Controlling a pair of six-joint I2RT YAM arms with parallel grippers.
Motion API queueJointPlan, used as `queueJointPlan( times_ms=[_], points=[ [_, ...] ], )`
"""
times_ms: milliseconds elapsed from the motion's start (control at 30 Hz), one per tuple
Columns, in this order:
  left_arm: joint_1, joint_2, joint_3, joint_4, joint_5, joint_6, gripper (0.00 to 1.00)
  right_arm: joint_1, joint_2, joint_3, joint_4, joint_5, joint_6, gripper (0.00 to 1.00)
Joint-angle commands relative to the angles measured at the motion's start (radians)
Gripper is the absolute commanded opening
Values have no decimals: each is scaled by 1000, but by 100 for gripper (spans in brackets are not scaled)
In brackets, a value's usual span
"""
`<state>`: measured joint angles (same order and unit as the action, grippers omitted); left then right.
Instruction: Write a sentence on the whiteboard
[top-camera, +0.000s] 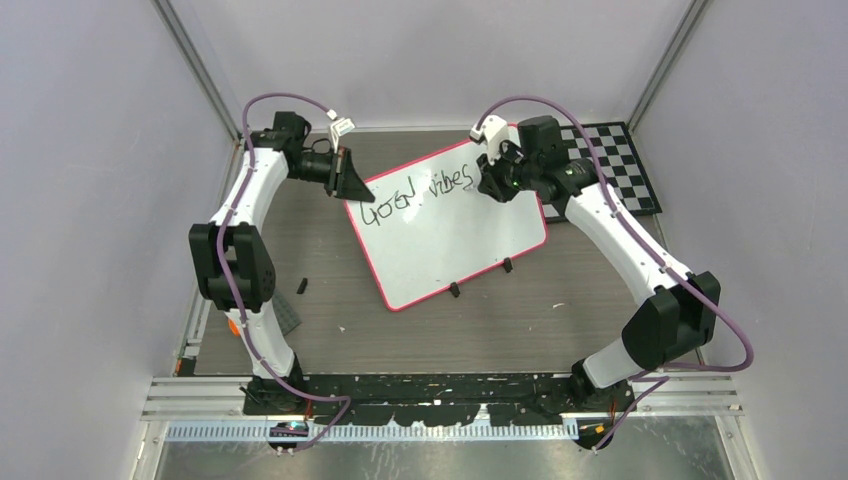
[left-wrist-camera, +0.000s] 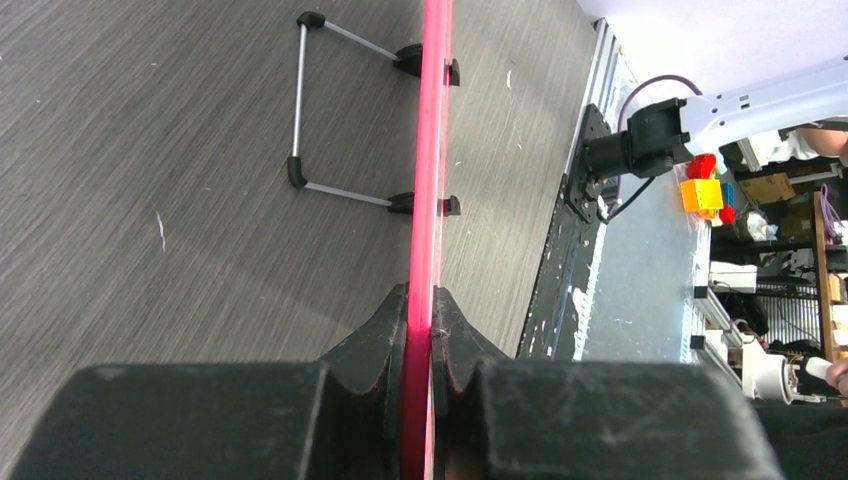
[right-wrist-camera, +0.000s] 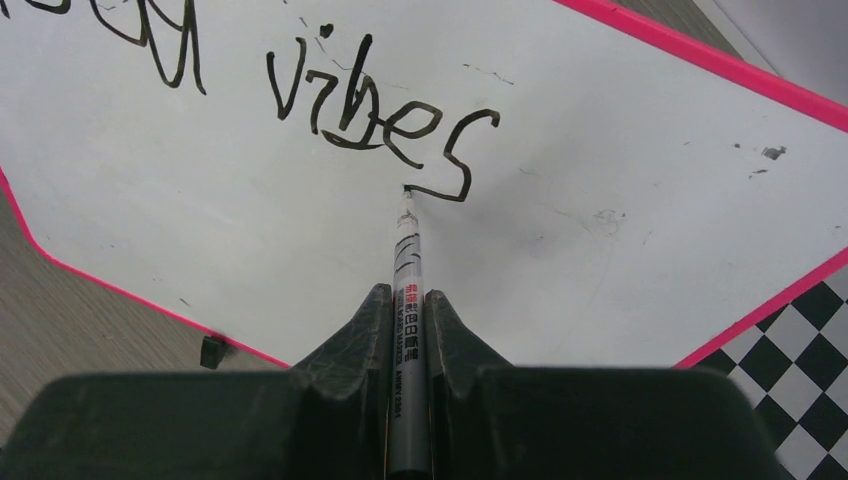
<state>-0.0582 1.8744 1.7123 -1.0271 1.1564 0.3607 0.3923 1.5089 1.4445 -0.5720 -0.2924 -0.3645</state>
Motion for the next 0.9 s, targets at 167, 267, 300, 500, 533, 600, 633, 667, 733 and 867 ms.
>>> queueJointPlan(
  times_ms=[167,267,300,500,533,600,633,667,733,867],
  points=[
    [-24,-24,76,-41,-100,31,40,3,-146,-16,-71,-90,-47,0],
    [-22,-64,62,-11,-111,-6,55,2,-168,-8,-77,-119,-13,0],
    [-21,-79,54,1,-118,-15,58,3,-173,-10,-70,-128,4,0],
    [31,-181,-62,140,-124,-132,73,72,-184,-12,-52,-55,108,0],
    [44,-200,-81,149,-120,-140,74,91,-189,-18,-48,-36,123,0],
    [67,-246,-133,164,-116,-147,75,119,-209,-57,-17,-17,150,0],
    [87,-274,-169,180,-112,-157,75,135,-221,-79,-2,-20,156,0],
    [103,-302,-204,196,-106,-169,76,151,-232,-98,10,-18,158,0],
    [134,-356,-267,206,-93,-181,76,186,-257,-139,36,-23,162,0],
    [163,-471,-393,224,-94,-196,78,251,-317,-241,131,-9,188,0]
  ],
)
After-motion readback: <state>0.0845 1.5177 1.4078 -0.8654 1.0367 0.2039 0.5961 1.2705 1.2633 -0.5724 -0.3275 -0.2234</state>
